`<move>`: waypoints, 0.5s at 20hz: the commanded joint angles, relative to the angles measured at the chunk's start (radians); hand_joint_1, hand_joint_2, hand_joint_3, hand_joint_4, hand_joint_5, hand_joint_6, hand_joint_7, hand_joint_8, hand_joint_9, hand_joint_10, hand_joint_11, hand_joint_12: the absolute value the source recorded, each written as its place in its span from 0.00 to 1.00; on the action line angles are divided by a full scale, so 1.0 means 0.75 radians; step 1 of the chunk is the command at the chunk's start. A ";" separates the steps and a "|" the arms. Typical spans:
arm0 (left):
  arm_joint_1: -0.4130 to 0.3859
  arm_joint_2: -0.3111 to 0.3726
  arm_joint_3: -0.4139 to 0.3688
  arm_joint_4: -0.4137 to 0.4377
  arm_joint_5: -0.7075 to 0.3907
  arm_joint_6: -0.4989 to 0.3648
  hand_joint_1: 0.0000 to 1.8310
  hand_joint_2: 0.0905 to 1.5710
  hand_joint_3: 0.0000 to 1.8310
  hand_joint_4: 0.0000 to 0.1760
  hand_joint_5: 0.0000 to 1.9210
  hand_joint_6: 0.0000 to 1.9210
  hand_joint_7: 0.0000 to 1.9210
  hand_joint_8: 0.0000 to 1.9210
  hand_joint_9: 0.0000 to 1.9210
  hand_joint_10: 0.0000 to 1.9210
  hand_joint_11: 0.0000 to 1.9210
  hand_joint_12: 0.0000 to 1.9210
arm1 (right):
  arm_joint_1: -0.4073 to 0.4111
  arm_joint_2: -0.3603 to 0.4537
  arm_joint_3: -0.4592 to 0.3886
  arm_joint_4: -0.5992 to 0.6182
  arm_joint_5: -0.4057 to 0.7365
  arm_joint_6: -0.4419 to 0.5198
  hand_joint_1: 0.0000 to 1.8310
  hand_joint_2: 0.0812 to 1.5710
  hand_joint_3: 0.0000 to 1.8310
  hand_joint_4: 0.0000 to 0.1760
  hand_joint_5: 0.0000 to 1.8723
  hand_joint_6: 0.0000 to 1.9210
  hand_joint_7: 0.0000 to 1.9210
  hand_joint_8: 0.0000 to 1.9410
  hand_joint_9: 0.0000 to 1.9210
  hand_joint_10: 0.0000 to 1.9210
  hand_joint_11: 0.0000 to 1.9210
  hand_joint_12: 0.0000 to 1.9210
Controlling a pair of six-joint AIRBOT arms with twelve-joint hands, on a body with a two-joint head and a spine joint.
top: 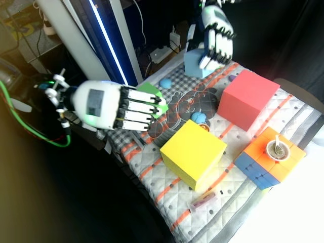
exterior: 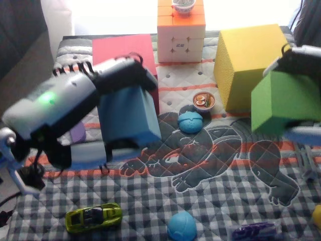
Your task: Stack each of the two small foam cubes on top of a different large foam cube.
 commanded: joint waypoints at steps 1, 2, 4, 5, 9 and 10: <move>-0.025 0.014 0.009 0.004 -0.181 -0.008 0.73 0.68 0.00 0.00 0.13 0.54 0.10 0.60 0.13 0.76 0.15 0.92 | 0.026 0.008 0.011 0.022 0.175 0.008 0.64 0.80 0.00 0.00 0.30 0.76 0.41 0.77 0.33 0.89 0.33 1.00; -0.050 0.015 0.022 -0.014 -0.174 -0.008 0.70 0.70 0.01 0.00 0.11 0.52 0.09 0.58 0.11 0.73 0.11 0.91 | 0.052 0.008 0.027 0.037 0.174 0.008 0.63 0.82 0.01 0.00 0.27 0.80 0.39 0.81 0.38 0.92 0.38 1.00; -0.092 0.008 0.043 -0.037 -0.152 -0.008 0.65 0.74 0.01 0.00 0.09 0.54 0.10 0.59 0.11 0.76 0.12 0.91 | 0.083 0.007 0.045 0.070 0.174 0.008 0.63 0.82 0.00 0.00 0.28 0.79 0.39 0.82 0.36 0.92 0.37 1.00; -0.125 -0.004 0.066 -0.061 -0.136 -0.008 0.65 0.75 0.01 0.00 0.09 0.54 0.10 0.59 0.11 0.76 0.12 0.91 | 0.112 0.005 0.056 0.095 0.174 0.008 0.63 0.82 0.00 0.00 0.28 0.79 0.39 0.82 0.36 0.92 0.37 1.00; -0.211 -0.038 0.144 -0.130 -0.058 -0.008 0.72 0.73 0.00 0.00 0.13 0.49 0.17 0.57 0.19 0.78 0.17 0.96 | 0.199 -0.035 0.135 0.151 0.087 0.008 0.62 0.82 0.00 0.00 0.30 0.82 0.39 0.75 0.37 0.86 0.41 0.99; -0.236 -0.043 0.166 -0.147 -0.035 -0.008 0.72 0.74 0.00 0.00 0.16 0.36 0.37 0.67 0.35 0.82 0.34 0.99 | 0.245 -0.063 0.172 0.154 0.026 0.008 0.60 0.83 0.00 0.00 0.29 0.86 0.36 0.77 0.35 0.89 0.41 1.00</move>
